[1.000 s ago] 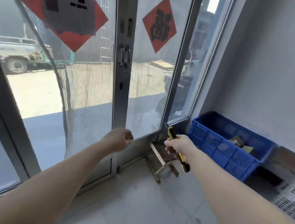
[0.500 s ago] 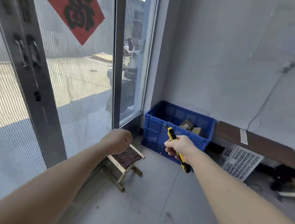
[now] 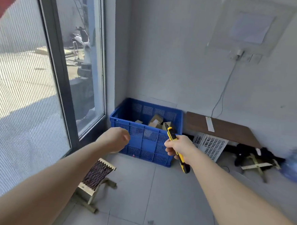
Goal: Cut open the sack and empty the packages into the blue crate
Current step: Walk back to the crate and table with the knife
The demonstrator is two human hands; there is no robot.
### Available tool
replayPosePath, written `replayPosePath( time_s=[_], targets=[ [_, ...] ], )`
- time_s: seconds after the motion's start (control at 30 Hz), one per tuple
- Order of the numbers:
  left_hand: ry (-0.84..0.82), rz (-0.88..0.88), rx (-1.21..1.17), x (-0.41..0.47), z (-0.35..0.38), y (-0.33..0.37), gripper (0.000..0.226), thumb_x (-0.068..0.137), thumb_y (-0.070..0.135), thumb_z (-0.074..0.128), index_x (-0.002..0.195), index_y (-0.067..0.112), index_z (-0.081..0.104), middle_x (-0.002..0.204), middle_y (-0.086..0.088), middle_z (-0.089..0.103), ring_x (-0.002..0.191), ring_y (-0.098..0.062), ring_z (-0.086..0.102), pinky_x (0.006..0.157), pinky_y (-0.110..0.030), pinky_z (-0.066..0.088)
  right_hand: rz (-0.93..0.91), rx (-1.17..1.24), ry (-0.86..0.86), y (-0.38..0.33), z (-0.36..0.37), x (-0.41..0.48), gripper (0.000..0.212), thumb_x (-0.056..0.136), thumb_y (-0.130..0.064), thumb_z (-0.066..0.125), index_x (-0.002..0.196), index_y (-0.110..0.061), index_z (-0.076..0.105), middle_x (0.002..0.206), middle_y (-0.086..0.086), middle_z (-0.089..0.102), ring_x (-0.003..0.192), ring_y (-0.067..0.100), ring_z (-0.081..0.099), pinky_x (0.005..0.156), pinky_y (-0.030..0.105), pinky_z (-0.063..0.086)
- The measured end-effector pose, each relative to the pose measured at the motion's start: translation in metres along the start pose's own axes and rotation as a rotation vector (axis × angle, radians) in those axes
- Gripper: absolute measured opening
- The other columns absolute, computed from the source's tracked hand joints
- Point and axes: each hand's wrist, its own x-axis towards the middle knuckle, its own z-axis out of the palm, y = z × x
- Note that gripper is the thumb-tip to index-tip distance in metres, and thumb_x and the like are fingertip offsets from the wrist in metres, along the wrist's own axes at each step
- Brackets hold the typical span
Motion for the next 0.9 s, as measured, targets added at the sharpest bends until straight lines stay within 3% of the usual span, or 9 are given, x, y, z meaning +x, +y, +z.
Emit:
replayPosePath(
  time_s=[0.37,0.5,0.7,0.9],
  targets=[
    [-0.08,0.094,-0.04,0.148,0.057,0.094,0.028,0.095,0.014,0.045,0.111,0.02,0.068,0.117,-0.002,0.067,0.103,-0.02,0.063,0.086,-0.03,0.052,0.061,-0.014,0.036,0.025,-0.111,0.123,0.016,0.085,-0.011,0.066,0.1,-0.006,0.064,0.074,0.007,0.063,0.065,0.018,0.056,0.052,0.025,0.04],
    [-0.101,0.118,-0.059,0.191,0.074,0.123,0.028,0.095,0.014,0.046,0.109,0.02,0.069,0.114,-0.003,0.069,0.099,-0.022,0.064,0.085,-0.034,0.054,0.084,0.028,0.012,0.032,-0.143,0.157,0.018,0.086,-0.016,0.067,0.098,-0.008,0.057,0.077,0.008,0.063,0.063,0.017,0.055,0.052,0.026,0.041],
    [-0.153,0.151,-0.081,0.255,0.098,0.151,0.026,0.095,0.014,0.047,0.11,0.02,0.068,0.114,-0.001,0.067,0.095,-0.016,0.061,0.08,-0.027,0.049,0.115,0.081,-0.01,0.046,-0.173,0.204,0.019,0.089,-0.025,0.066,0.098,-0.011,0.057,0.082,0.009,0.067,0.064,0.017,0.058,0.054,0.028,0.043],
    [-0.226,0.233,-0.061,0.33,0.125,0.174,0.028,0.096,0.012,0.045,0.113,0.019,0.067,0.118,-0.001,0.067,0.104,-0.019,0.061,0.082,-0.026,0.048,0.177,0.099,-0.016,0.063,-0.197,0.265,0.024,0.087,-0.024,0.068,0.104,-0.009,0.059,0.083,0.01,0.068,0.066,0.017,0.058,0.051,0.026,0.043]
  ],
)
